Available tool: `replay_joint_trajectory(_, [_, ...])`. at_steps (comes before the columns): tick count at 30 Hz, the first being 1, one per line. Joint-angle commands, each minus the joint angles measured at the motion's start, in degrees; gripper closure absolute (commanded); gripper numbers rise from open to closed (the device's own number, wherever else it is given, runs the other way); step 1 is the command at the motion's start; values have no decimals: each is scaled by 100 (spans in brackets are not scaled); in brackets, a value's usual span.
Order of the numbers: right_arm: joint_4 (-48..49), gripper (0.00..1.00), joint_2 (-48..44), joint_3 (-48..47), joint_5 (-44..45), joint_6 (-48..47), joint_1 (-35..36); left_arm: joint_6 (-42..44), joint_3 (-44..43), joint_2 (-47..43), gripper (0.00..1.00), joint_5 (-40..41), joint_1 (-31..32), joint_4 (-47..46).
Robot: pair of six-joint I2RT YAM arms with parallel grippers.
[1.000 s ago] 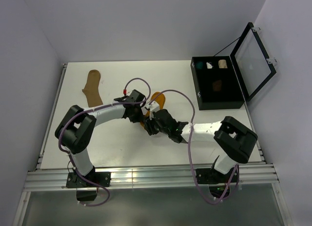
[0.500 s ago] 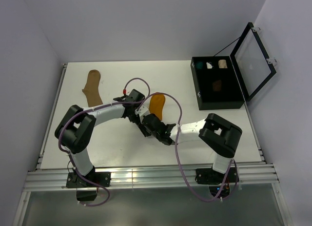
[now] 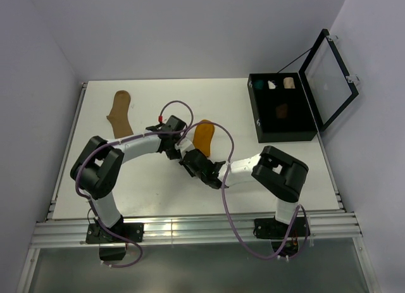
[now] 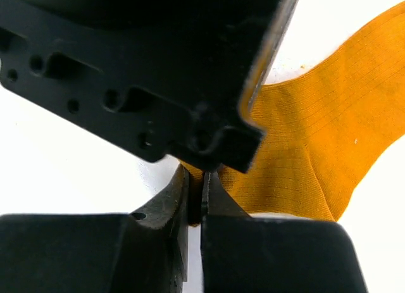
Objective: Roll the socks
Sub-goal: Roll the sock at the center of the board.
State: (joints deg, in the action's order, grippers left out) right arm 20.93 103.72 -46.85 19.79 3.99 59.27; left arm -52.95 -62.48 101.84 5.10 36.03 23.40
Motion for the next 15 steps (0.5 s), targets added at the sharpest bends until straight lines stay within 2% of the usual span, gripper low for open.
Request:
replay_joint_trajectory(1, [-185, 100, -62, 141, -528, 154, -37, 4, 139, -244, 61, -18, -52, 121])
replay_joint_trajectory(2, [-168, 100, -106, 158, -877, 251, -81, -40, 157, -313, 54, -1, -78, 104])
replay_joint_trajectory(5, [-124, 100, -212, 255, -1406, 479, -318, -224, 297, -524, 44, 43, -192, -19])
replay_joint_trajectory(6, [-89, 100, -238, 281, -1808, 550, -389, -268, 341, -586, 36, 43, -228, -63])
replay_joint_trajectory(7, [-54, 100, -291, 325, -1951, 716, -468, -373, 455, -656, 32, 35, -315, -177])
replay_joint_trajectory(9, [8, 100, -300, 343, -2843, 883, -722, -444, 596, -858, 25, -44, -430, -326])
replay_joint_trajectory(15, [569, 100, -72, 378, -4851, 1894, -1688, -611, 1281, -1517, 16, -106, -861, -827])
